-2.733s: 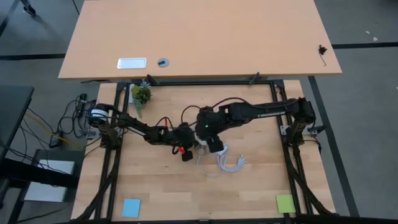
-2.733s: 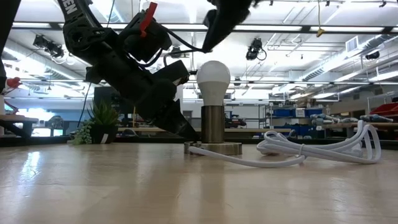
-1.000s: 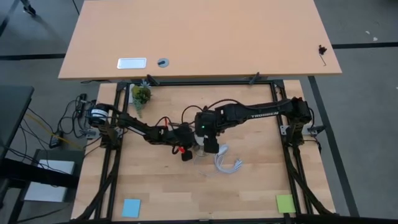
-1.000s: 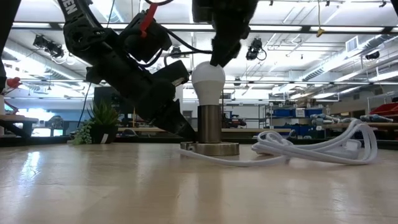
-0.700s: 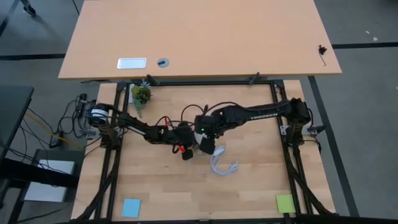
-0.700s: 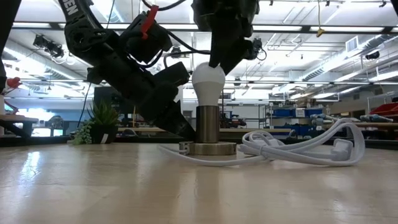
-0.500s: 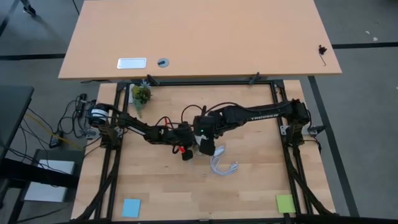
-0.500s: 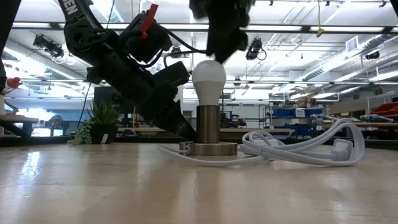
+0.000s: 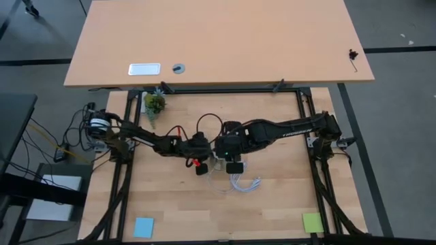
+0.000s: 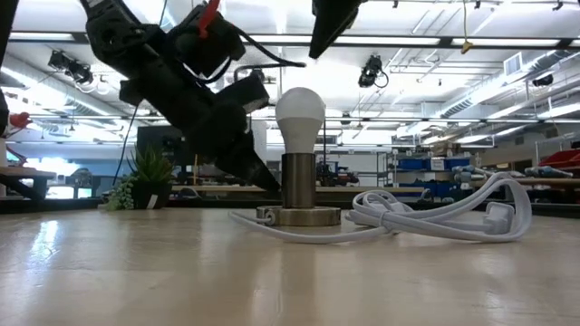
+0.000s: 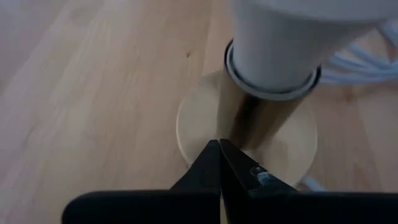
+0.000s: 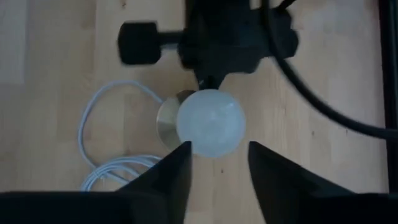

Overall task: Screw lightbulb
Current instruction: Insert the lightbulb into the lamp socket, then remove the lightbulb from the lamp socket

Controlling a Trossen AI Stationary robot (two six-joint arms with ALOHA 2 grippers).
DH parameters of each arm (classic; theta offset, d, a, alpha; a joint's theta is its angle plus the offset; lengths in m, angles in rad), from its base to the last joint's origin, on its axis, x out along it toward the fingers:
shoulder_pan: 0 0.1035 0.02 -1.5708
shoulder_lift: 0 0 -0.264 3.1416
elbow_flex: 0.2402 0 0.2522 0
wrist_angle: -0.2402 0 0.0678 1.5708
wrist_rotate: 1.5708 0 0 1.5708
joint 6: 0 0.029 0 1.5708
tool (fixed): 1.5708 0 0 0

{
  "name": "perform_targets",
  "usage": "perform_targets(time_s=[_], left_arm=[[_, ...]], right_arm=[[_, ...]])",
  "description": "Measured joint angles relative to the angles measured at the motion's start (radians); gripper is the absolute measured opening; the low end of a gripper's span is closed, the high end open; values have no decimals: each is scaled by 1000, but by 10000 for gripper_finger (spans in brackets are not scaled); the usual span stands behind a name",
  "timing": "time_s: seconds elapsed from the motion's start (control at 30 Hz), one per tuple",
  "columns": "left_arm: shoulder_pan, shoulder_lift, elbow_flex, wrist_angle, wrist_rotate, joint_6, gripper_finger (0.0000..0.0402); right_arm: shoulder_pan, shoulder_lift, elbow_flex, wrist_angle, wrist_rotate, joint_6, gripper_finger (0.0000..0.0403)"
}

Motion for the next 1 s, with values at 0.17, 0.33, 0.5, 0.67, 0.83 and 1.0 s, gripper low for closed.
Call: perform_targets(time_s=[0.17,0.33,0.5,0.67,0.83,1.0], left_arm=[[0,-69,0,-62,-2,9,0],[0,-152,1,-134,-5,30,0],[0,-243,1,-211,-5,53,0],[0,-333,2,-292,-5,59,0],[0,-406,2,-347,-5,59,0],[0,-461,2,-369,27,71,0]], right_arm=[[19,-1,0,-3,13,-18,75],[33,-14,0,-23,71,-38,9],[38,-53,0,-28,130,-45,11],[35,-122,-68,33,132,-62,7],[34,-227,-258,183,132,-77,4],[34,-376,-544,445,121,-77,4]])
